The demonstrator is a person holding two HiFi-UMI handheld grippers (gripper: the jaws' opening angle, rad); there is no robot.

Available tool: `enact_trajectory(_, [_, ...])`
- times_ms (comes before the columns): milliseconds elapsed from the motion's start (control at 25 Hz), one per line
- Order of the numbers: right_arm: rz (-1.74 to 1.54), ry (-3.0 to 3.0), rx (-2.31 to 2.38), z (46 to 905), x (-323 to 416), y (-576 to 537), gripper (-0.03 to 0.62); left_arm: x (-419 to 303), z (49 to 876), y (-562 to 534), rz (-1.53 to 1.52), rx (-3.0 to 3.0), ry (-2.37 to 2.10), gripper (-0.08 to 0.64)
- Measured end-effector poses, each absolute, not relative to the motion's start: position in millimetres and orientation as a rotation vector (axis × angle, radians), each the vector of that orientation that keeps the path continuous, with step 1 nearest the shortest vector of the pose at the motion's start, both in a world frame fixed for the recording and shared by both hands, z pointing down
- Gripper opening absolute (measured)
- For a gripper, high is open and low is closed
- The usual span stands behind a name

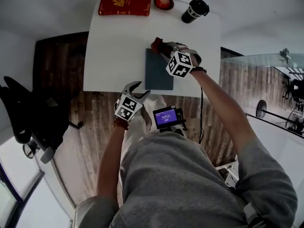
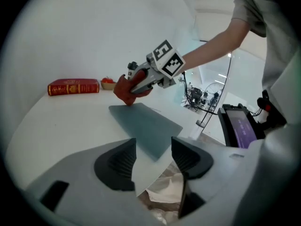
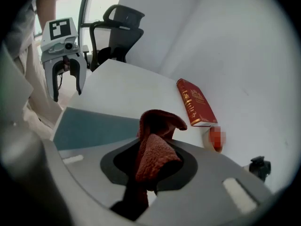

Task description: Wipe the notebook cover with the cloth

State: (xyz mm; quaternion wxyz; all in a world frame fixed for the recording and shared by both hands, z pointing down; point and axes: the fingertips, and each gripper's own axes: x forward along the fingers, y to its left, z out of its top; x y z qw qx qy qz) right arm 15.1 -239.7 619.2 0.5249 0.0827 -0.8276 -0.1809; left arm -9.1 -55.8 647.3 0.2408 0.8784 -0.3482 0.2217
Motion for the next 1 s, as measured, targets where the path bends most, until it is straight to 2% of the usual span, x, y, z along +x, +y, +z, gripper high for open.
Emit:
enact_trajectory(400, [-0.545, -1.869, 0.148, 649.7, -9.4, -252.8, 0.084, 1.3, 677.5, -52.7, 0.699, 2.393, -0.887, 0.250])
enact_trajectory(1000, [-0.154, -1.887, -0.055, 674.4, -12.0, -206.4, 0.078, 8.0, 695.3, -58.0, 0.923, 2.372, -0.872, 0.212])
